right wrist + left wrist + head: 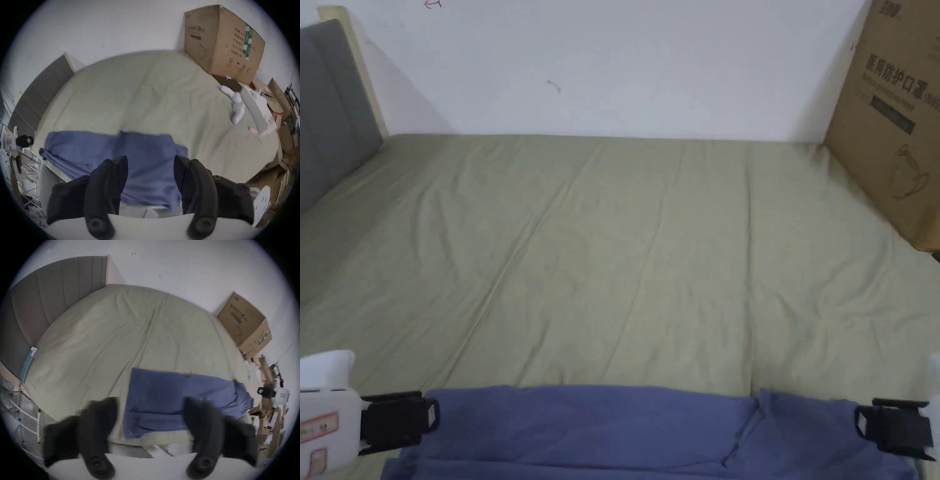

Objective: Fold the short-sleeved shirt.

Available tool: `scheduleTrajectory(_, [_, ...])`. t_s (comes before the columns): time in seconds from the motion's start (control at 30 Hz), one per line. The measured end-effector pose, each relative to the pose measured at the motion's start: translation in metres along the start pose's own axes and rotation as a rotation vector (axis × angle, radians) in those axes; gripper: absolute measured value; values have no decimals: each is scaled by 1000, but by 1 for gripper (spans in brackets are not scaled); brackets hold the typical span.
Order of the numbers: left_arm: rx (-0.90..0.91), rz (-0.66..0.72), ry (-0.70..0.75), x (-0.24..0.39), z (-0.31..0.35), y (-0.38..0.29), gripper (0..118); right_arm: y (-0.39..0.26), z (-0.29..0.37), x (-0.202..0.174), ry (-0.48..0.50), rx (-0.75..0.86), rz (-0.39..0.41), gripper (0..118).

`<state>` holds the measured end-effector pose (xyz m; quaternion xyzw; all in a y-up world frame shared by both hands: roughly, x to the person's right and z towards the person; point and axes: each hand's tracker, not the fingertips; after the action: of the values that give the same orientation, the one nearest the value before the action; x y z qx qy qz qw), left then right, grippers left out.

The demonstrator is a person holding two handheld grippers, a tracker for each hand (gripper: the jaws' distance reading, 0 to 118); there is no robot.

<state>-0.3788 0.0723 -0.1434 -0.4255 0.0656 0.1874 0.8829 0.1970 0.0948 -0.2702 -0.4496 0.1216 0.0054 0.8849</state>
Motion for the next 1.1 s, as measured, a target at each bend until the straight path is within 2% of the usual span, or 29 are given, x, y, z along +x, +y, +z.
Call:
scheduleTrajectory(0.03, [14, -10, -18, 1, 1, 1, 15, 3, -2, -10, 13, 25, 14, 54])
scheduleTrajectory(0.07, [-7, -27, -26, 2, -1, -2, 4, 4, -6, -19, 20, 44, 18, 48])
scheduleTrajectory(0.1, [-13, -31, -5, 4, -7, -6, 0, 4, -13, -30, 26, 69, 16, 32])
scheduleTrajectory(0.13, [-15, -32, 10, 6, -10, -10, 0, 2, -23, -40, 12, 92, -12, 0])
scheduleTrajectory(0.2, [-49, -16, 24, 2, -15, -20, 0, 0, -40, -59, 30, 86, -17, 0])
scheduleTrajectory(0.33, [-3, 173, -48, -19, -14, -27, 2, -16, -66, -101, 83, 39, 1, 0])
scheduleTrajectory(0.37, [8, 207, -56, -26, -13, -26, 19, -18, -70, -108, 95, 30, 7, 0])
scheduleTrajectory(0.4, [2, 241, -76, -33, -12, -25, 42, -19, -76, -107, 99, 25, 15, 0])
scheduleTrajectory(0.47, [-16, 289, -102, -46, -16, -28, 100, -21, -83, -116, 108, 13, 34, 0])
scheduleTrajectory(0.5, [-32, 323, -125, -52, -20, -31, 109, -21, -87, -119, 116, 5, 37, 0])
scheduleTrajectory(0.77, [-108, 650, -321, -82, -74, -66, 109, -27, -92, -134, 133, -46, 58, 0])
scheduleTrajectory(0.8, [-80, 650, -330, -82, -74, -66, 108, -28, -91, -135, 133, -50, 59, 0])
scheduleTrajectory(0.83, [-66, 650, -324, -83, -73, -64, 100, -29, -92, -135, 131, -55, 58, 0])
scheduleTrajectory(0.87, [-69, 671, -344, -85, -72, -65, 65, -30, -93, -134, 128, -61, 53, 0])
scheduleTrajectory(0.9, [-69, 687, -369, -87, -71, -63, 20, -30, -93, -133, 128, -68, 47, 0])
scheduleTrajectory(0.93, [-71, 689, -334, -88, -70, -61, 8, -31, -94, -133, 129, -73, 39, 0])
scheduleTrajectory(1.0, [-108, 680, -274, -87, -81, -66, 8, -33, -96, -130, 130, -76, 21, 0])
scheduleTrajectory(1.1, [-131, 661, -312, -80, -84, -63, 7, -34, -96, -124, 123, -82, 3, 0])
